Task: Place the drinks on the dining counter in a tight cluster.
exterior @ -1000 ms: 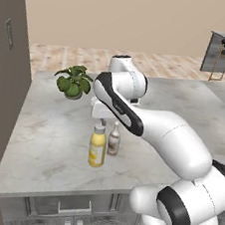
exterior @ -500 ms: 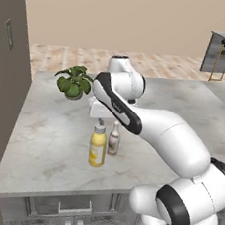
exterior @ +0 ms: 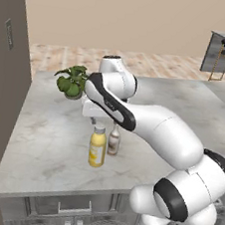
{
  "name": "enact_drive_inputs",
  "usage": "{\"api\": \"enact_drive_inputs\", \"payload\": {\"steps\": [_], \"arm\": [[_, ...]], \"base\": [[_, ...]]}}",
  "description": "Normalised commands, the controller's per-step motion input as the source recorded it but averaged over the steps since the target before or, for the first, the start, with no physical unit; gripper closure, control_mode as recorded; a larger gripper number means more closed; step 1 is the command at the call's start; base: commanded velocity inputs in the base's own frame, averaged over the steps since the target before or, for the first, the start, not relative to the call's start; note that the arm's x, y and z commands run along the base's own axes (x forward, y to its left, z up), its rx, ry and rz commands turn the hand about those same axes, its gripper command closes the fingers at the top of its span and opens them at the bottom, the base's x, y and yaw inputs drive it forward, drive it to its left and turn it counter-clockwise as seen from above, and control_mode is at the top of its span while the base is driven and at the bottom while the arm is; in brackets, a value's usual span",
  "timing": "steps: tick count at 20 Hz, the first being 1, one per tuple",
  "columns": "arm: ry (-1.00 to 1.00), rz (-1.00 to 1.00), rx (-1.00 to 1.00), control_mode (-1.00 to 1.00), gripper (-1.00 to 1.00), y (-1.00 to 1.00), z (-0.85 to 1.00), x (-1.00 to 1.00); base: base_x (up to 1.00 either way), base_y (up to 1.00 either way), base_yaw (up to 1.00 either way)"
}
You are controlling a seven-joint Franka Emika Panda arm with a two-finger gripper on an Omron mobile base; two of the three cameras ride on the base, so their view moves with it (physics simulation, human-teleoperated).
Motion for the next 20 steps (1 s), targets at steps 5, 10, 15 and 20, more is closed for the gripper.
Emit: {"api": "enact_drive_inputs", "payload": {"steps": [5,10,15,20], "arm": [[0.00,0.00,0.00,-1.00,-1.00,0.00,0.00,0.49],[0.00,0.00,0.00,-1.00,-1.00,0.00,-0.11,0.26],[0.00,0.00,0.00,-1.00,-1.00,0.00,-0.26,0.13],[0.01,0.00,0.00,-1.00,-1.00,0.00,-0.08,-0.25]], "base": [[0.00,0.00,0.00],[0.00,0.00,0.00],[0.00,0.00,0.00],[0.00,0.00,0.00]]}}
